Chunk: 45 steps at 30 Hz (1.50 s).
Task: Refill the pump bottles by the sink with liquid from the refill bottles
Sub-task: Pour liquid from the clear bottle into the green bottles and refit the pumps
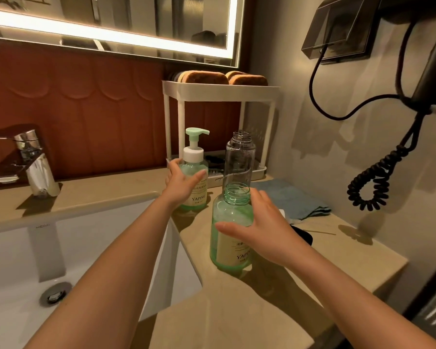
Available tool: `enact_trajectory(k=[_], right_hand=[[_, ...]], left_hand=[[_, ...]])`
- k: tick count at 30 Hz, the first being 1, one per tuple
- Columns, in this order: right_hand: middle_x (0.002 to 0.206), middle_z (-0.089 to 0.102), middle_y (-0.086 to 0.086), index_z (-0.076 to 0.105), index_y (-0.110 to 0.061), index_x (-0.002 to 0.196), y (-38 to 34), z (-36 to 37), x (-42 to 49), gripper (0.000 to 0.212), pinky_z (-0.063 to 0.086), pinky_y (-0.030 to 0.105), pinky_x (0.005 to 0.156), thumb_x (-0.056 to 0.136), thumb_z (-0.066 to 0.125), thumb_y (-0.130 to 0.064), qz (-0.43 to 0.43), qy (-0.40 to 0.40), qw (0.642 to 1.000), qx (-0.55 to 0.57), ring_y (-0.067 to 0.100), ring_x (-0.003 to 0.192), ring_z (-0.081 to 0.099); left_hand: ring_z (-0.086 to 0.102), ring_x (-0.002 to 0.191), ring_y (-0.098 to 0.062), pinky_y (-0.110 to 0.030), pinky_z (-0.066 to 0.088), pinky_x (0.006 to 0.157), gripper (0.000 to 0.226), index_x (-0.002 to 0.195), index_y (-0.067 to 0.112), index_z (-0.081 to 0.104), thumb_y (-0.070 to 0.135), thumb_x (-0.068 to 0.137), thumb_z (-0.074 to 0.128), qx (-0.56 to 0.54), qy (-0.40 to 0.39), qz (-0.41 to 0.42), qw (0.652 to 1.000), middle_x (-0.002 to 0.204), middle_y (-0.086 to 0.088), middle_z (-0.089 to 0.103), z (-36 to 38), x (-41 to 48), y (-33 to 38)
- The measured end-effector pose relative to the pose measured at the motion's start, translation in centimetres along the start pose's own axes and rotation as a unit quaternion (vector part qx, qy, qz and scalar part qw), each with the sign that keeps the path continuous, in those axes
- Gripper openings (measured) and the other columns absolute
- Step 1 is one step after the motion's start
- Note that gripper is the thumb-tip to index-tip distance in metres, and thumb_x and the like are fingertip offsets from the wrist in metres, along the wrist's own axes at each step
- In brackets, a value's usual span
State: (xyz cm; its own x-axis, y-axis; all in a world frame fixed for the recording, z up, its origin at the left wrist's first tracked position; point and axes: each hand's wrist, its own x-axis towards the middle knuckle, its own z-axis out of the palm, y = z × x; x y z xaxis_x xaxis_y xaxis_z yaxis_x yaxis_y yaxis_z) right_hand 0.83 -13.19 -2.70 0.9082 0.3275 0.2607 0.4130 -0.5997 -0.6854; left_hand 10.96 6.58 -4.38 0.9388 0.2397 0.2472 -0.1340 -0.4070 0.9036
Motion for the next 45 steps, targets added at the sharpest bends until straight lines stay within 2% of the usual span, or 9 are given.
enact_trajectory(k=[4, 9, 14, 18, 20, 24, 30, 36, 45], right_hand=[[0.135, 0.044, -0.014, 0.032, -0.034, 0.133, -0.2, -0.5, 0.0, 0.072, 0.043, 0.028, 0.088, 0.072, 0.063, -0.059, 0.006, -0.041, 0.999, 0.032, 0.006, 0.119, 0.042], [0.137, 0.043, -0.012, 0.030, -0.033, 0.134, -0.6, -0.6, -0.4, 0.073, 0.044, 0.030, 0.089, 0.074, 0.061, -0.060, 0.006, -0.067, 0.997, 0.031, 0.006, 0.117, 0.043], [0.133, 0.044, -0.012, 0.032, -0.034, 0.132, -1.6, -0.1, -1.3, 0.074, 0.046, 0.037, 0.094, 0.071, 0.060, -0.066, -0.010, -0.084, 0.996, 0.010, 0.008, 0.118, 0.043], [0.134, 0.044, -0.010, 0.030, -0.030, 0.137, -3.0, 0.2, -2.4, 0.080, 0.044, 0.034, 0.096, 0.071, 0.062, -0.063, -0.034, -0.104, 0.994, -0.009, 0.008, 0.119, 0.043], [0.132, 0.044, -0.007, 0.031, -0.026, 0.137, -3.5, 0.2, -2.8, 0.077, 0.044, 0.036, 0.098, 0.074, 0.063, -0.058, -0.038, -0.112, 0.993, -0.021, 0.011, 0.119, 0.044], [0.134, 0.043, -0.005, 0.031, -0.023, 0.138, -4.4, -0.2, -3.8, 0.074, 0.042, 0.036, 0.101, 0.078, 0.064, -0.050, -0.048, -0.139, 0.989, -0.022, 0.013, 0.122, 0.043], [0.151, 0.027, -0.010, -0.005, -0.033, 0.148, -4.4, -2.6, -4.9, 0.100, 0.034, 0.027, 0.106, 0.080, 0.068, -0.036, -0.009, -0.253, 0.967, 0.016, 0.004, 0.129, 0.034], [0.143, 0.042, 0.005, 0.028, -0.020, 0.144, -1.6, -6.4, -1.3, 0.067, 0.038, 0.029, 0.097, 0.087, 0.062, -0.031, 0.029, -0.172, 0.975, -0.136, 0.018, 0.127, 0.043], [0.135, 0.049, 0.003, 0.045, -0.021, 0.134, 3.5, -6.6, 5.7, 0.055, 0.040, 0.029, 0.088, 0.085, 0.064, -0.038, 0.100, -0.201, 0.929, -0.295, 0.021, 0.112, 0.050]], left_hand=[[0.009, 0.142, -0.030, -0.049, 0.017, 0.115, 0.093, 0.147, 0.013, 0.001, 0.056, 0.084, 0.054, 0.053, -0.019, -0.035, 0.998, 0.154, -0.011, 0.010, -0.6, 0.3, 0.2], [0.001, 0.144, -0.025, -0.047, 0.011, 0.115, 0.084, 0.149, 0.015, -0.001, 0.058, 0.090, 0.040, 0.006, 0.036, -0.066, 0.997, 0.158, -0.005, 0.000, -1.2, -2.6, 2.2], [0.023, 0.138, -0.016, -0.042, 0.023, 0.112, 0.073, 0.146, 0.025, 0.020, 0.065, 0.086, 0.028, -0.072, -0.047, -0.019, 0.996, 0.152, 0.004, 0.020, -1.6, -9.5, 4.7], [0.054, 0.094, 0.018, -0.004, 0.043, 0.076, 0.054, 0.119, 0.037, 0.047, 0.065, 0.078, 0.027, -0.168, -0.154, 0.014, 0.974, 0.104, 0.035, 0.059, -2.6, -15.7, 6.0], [0.061, 0.091, 0.012, -0.006, 0.048, 0.067, 0.049, 0.113, 0.037, 0.050, 0.064, 0.077, 0.030, -0.190, -0.164, 0.021, 0.968, 0.097, 0.027, 0.067, -2.6, -17.2, 6.0], [0.059, 0.111, -0.006, -0.024, 0.048, 0.090, 0.071, 0.131, 0.024, 0.045, 0.063, 0.074, 0.031, -0.213, -0.159, 0.027, 0.964, 0.123, 0.002, 0.060, -2.9, -19.1, 6.0], [0.060, 0.105, -0.001, -0.016, 0.050, 0.083, 0.062, 0.129, 0.022, 0.046, 0.064, 0.084, 0.034, -0.205, -0.127, 0.047, 0.969, 0.120, 0.005, 0.060, -2.5, -20.4, 6.2], [0.059, 0.102, -0.007, -0.026, 0.049, 0.085, 0.085, 0.123, 0.023, 0.048, 0.059, 0.052, 0.079, -0.079, -0.014, 0.060, 0.995, 0.113, 0.007, 0.061, -1.0, -20.0, 5.5], [0.059, 0.093, 0.002, -0.013, 0.050, 0.073, 0.064, 0.114, 0.023, 0.053, 0.036, 0.060, 0.084, -0.067, 0.083, 0.101, 0.989, 0.104, 0.013, 0.062, 0.6, -19.9, 4.3]])
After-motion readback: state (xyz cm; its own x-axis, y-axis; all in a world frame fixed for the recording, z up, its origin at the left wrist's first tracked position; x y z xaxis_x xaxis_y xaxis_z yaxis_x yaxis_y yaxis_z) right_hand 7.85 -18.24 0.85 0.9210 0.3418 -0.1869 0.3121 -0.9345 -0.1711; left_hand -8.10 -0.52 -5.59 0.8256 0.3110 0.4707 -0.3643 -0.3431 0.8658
